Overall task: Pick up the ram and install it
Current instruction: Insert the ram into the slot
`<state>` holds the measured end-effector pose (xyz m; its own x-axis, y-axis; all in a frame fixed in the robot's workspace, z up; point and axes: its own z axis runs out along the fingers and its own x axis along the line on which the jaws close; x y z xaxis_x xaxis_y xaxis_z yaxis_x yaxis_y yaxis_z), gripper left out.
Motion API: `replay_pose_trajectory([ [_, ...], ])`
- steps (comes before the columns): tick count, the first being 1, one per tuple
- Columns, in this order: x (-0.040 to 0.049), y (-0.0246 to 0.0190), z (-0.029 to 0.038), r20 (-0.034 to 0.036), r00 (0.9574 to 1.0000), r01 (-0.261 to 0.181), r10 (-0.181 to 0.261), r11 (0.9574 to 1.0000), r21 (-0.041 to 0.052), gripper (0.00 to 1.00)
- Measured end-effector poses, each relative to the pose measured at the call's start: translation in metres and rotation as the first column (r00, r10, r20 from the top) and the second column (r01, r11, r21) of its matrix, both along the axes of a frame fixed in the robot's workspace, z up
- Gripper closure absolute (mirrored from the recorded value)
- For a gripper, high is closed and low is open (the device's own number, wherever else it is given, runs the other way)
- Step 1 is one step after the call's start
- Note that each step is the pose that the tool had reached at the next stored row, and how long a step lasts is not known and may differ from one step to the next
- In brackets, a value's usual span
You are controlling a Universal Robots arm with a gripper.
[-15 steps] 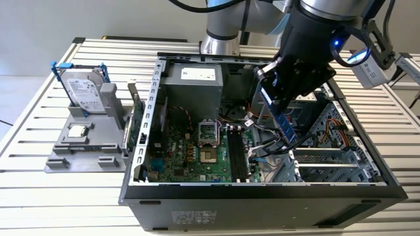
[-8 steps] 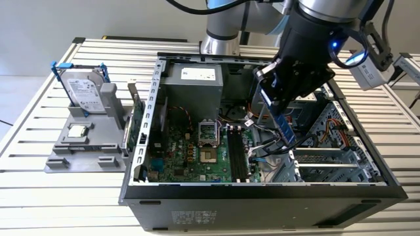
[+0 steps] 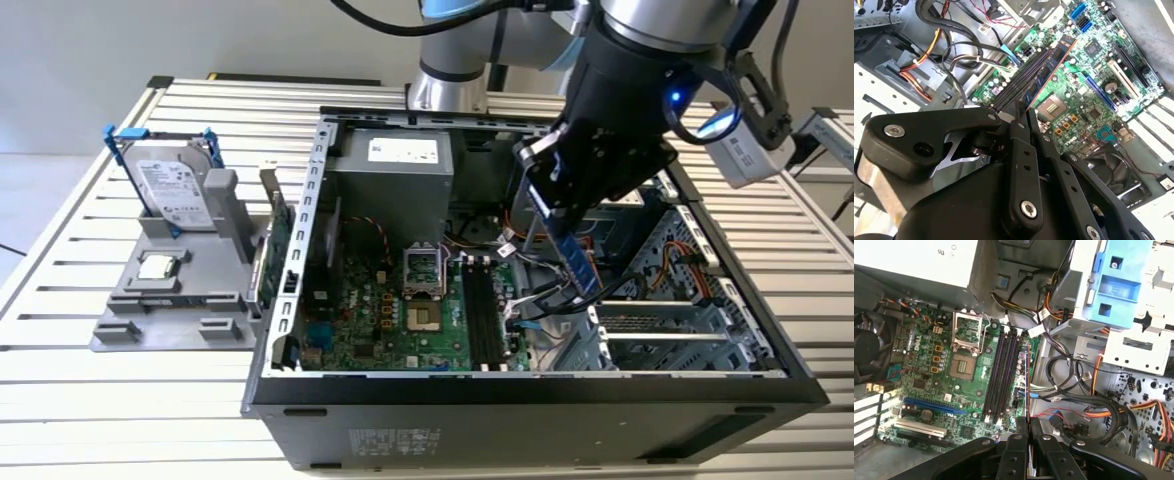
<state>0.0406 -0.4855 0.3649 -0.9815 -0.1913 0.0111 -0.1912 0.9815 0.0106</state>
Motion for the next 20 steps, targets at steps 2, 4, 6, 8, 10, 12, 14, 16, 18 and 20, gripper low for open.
replay_pose_trajectory([
  [2,0.0000,0.0003,-0.0011,0.0000,1.0000,0.000,0.000,1.0000,-0.0004,1.00],
  [4,0.0000,0.0006,-0.0021,0.0000,1.0000,0.001,-0.001,1.0000,-0.0008,1.00],
  [6,0.0000,0.0007,-0.0031,0.0001,1.0000,0.002,-0.002,1.0000,-0.0011,1.00],
  [8,-0.0001,0.0009,-0.0041,0.0001,1.0000,0.006,-0.006,1.0000,-0.0015,1.00],
  [10,-0.0002,0.0011,-0.0050,0.0001,1.0000,0.009,-0.009,1.0000,-0.0021,1.00],
  [12,-0.0003,0.0015,-0.0058,0.0002,0.9999,0.010,-0.010,0.9999,-0.0023,1.00],
  [14,-0.0003,0.0020,-0.0064,0.0001,0.9999,0.011,-0.011,0.9999,-0.0028,1.00],
  [16,-0.0004,0.0025,-0.0072,0.0001,0.9999,0.012,-0.012,0.9999,-0.0032,1.00],
  [18,-0.0005,0.0031,-0.0081,0.0002,0.9999,0.013,-0.013,0.9999,-0.0036,1.00],
  [20,-0.0005,0.0035,-0.0092,0.0003,0.9999,0.014,-0.014,0.9999,-0.0038,1.00],
])
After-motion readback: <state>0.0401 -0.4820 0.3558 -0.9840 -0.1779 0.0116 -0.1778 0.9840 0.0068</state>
